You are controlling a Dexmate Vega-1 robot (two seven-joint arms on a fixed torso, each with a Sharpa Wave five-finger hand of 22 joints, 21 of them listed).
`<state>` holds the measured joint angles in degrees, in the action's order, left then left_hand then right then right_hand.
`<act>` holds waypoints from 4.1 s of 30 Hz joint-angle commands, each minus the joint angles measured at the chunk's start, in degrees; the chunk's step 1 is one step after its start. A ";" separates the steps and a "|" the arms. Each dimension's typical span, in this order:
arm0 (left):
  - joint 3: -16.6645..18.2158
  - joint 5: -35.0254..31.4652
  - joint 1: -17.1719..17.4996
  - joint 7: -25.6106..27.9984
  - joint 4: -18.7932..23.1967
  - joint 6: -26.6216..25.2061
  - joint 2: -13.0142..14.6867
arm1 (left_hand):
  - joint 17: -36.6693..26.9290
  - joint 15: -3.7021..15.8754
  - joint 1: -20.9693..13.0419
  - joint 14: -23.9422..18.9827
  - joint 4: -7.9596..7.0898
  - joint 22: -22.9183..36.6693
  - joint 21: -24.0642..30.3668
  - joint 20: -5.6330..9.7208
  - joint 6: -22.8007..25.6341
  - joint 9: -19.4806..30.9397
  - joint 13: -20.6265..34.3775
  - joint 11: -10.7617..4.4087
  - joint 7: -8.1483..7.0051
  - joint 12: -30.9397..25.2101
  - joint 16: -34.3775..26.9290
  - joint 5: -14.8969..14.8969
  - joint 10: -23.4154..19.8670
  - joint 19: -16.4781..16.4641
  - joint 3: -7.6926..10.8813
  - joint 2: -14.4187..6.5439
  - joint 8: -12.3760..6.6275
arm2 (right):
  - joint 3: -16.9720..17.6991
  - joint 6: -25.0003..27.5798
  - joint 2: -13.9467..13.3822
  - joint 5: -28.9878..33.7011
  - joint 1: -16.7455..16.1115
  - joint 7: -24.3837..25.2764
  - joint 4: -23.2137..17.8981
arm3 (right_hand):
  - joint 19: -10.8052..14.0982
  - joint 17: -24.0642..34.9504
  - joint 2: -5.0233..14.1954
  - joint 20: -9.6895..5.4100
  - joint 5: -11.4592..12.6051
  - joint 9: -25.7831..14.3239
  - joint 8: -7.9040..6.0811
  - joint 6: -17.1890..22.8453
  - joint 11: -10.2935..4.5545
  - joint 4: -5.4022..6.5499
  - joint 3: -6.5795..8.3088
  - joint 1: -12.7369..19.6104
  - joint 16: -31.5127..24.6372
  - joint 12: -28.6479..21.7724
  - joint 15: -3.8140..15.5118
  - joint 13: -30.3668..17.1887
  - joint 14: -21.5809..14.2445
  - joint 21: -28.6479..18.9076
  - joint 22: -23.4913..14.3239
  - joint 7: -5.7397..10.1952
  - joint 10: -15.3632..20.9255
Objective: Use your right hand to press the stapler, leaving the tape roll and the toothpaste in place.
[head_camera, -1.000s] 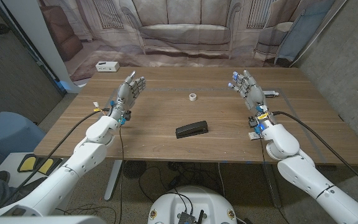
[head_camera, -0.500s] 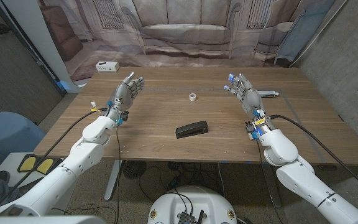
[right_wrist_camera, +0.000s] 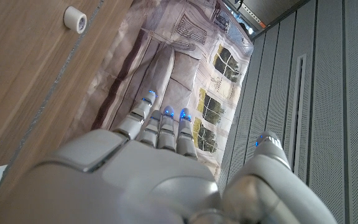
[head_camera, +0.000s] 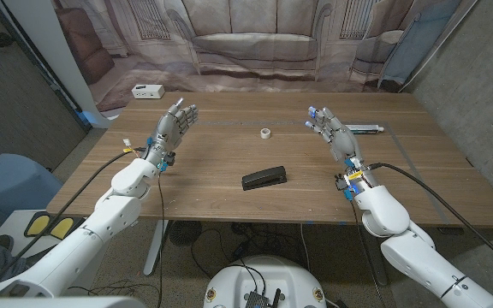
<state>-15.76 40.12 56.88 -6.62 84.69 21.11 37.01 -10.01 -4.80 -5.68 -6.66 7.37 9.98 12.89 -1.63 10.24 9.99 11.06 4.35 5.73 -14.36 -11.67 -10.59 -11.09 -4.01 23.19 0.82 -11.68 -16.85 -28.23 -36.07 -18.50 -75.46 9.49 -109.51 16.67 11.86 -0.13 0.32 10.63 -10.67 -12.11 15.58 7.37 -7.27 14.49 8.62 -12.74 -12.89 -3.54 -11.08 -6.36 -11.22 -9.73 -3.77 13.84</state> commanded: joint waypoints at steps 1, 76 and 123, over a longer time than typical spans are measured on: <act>-0.12 0.13 -0.51 0.11 -0.28 -0.45 -0.27 | -0.27 0.11 -0.77 -0.79 0.24 0.26 -0.01 0.15 0.73 0.28 0.17 -0.13 -0.04 0.16 0.16 0.09 -0.65 -0.23 0.29 -0.24 0.18 | 0.28 -0.73 -0.02 5.33 -1.14 1.52 -1.41 | 0.65 0.22 0.18 -0.33 0.17 -0.21 -0.56 1.27 -0.30 -0.34 0.15 0.82 -0.74 -0.62 0.44 -0.19 -1.90 -0.22 -0.26 0.32 1.48; 1.81 -0.53 4.39 1.69 3.37 1.25 1.87 | -0.26 0.36 -1.90 -1.76 0.53 0.28 -0.72 -0.02 1.98 0.31 0.22 -0.51 0.03 0.70 0.53 0.28 -1.66 -0.86 0.83 -1.21 0.41 | -0.63 9.84 -12.81 64.13 0.35 14.87 -10.37 | 4.54 -0.19 2.96 -3.06 1.03 -0.27 -0.34 5.35 -4.99 -1.67 2.54 6.14 0.19 0.00 3.67 -0.24 -3.20 -0.48 -0.16 3.18 3.03; 1.85 -1.24 6.14 2.87 5.47 1.45 1.96 | -0.26 0.56 -2.26 -2.29 0.55 0.30 -0.98 -0.16 2.62 0.31 0.24 -0.57 -0.16 0.90 0.60 0.37 -2.23 -1.03 1.00 -1.59 0.48 | -4.79 14.09 -18.95 64.89 3.85 6.94 -13.31 | 11.55 0.36 3.86 -1.47 0.09 -0.40 0.28 6.16 -3.47 -0.86 3.82 7.61 -0.52 -0.29 3.70 -0.13 -9.69 -0.88 -0.24 2.97 7.90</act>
<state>-14.32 39.25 62.19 -4.62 89.03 22.71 38.56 -10.00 -4.21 -7.26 -8.47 7.82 9.98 12.01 -1.64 12.29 9.99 11.05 3.78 5.73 -13.48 -11.23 -10.36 -12.71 -4.61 23.65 -0.76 -11.22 -20.73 -14.97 -54.70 46.08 -72.28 17.03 -122.91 29.73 11.94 3.95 -1.30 10.80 -10.78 -11.89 20.97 4.10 -8.35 18.27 16.47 -13.58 -13.15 0.29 -11.05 -16.78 -12.81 -9.73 -1.00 21.20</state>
